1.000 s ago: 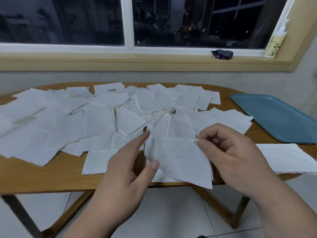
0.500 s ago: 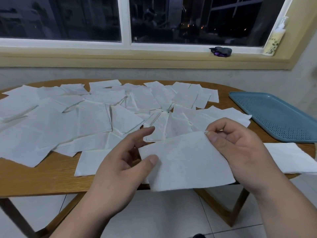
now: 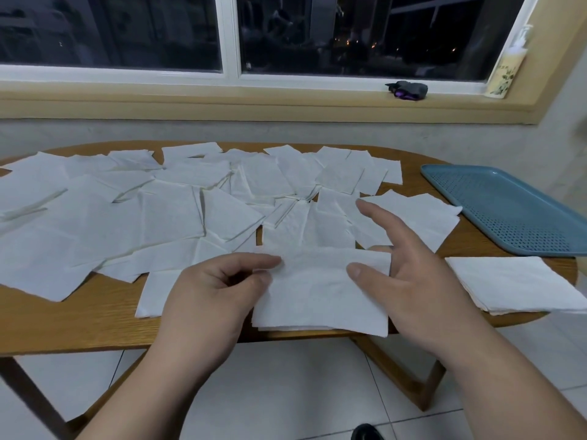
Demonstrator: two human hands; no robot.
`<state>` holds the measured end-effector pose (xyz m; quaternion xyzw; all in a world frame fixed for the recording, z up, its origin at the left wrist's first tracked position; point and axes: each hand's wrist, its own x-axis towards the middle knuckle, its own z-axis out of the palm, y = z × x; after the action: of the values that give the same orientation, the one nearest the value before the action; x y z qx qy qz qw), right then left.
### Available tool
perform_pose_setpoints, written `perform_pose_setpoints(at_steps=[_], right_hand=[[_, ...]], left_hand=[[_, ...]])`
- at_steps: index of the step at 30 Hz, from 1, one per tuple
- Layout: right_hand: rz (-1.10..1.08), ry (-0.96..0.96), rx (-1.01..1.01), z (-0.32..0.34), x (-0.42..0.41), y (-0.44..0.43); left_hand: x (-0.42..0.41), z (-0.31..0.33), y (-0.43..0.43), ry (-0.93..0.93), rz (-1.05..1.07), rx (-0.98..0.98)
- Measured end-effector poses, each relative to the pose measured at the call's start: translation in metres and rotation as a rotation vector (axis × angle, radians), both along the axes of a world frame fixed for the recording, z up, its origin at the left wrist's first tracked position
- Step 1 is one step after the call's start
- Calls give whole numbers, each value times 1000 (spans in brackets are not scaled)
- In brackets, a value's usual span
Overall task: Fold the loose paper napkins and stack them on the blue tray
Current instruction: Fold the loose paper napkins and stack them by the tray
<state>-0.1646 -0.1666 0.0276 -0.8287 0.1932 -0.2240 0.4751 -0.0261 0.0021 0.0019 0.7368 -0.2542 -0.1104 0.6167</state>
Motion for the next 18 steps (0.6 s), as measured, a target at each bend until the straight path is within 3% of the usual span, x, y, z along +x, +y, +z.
perform_pose_setpoints(at_steps=[8,18], right_hand=[[-71,-152,5,-13,7,-1],[-86,11,-17,-19,5,-9]], left_hand=[[0,1,4,-57,-7,94],[2,0,3,-120,-22,182]])
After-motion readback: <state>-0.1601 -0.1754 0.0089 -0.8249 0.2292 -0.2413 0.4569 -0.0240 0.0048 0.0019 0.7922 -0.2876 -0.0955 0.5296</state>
